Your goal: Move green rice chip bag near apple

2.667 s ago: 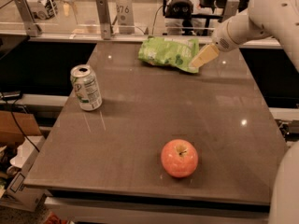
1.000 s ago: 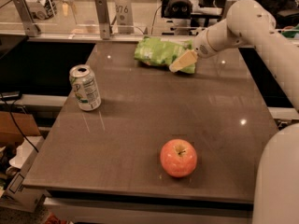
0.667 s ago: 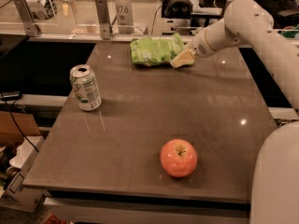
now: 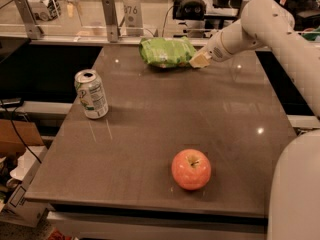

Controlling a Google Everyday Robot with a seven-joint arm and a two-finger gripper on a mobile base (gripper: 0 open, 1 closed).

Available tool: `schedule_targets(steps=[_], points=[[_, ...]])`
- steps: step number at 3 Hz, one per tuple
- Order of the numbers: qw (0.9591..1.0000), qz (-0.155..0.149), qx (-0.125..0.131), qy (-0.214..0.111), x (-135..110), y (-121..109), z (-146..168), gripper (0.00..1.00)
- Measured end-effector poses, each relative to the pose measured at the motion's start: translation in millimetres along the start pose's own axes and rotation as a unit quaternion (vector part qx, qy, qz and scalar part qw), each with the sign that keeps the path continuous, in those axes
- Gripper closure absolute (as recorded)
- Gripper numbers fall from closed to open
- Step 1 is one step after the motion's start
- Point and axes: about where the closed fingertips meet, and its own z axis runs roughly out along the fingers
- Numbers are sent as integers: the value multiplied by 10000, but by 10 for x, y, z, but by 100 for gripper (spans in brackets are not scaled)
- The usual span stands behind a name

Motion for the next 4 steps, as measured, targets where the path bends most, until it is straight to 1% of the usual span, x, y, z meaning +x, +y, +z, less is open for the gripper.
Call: schedule_targets(steps=[1, 2, 3, 4], points=[[10000, 25, -5, 44, 17, 3, -34, 100], [10000, 17, -17, 27, -2, 15, -86, 100], [10000, -13, -43, -49, -60, 67, -241, 100], [9999, -53, -92, -124, -126, 88, -372, 82]])
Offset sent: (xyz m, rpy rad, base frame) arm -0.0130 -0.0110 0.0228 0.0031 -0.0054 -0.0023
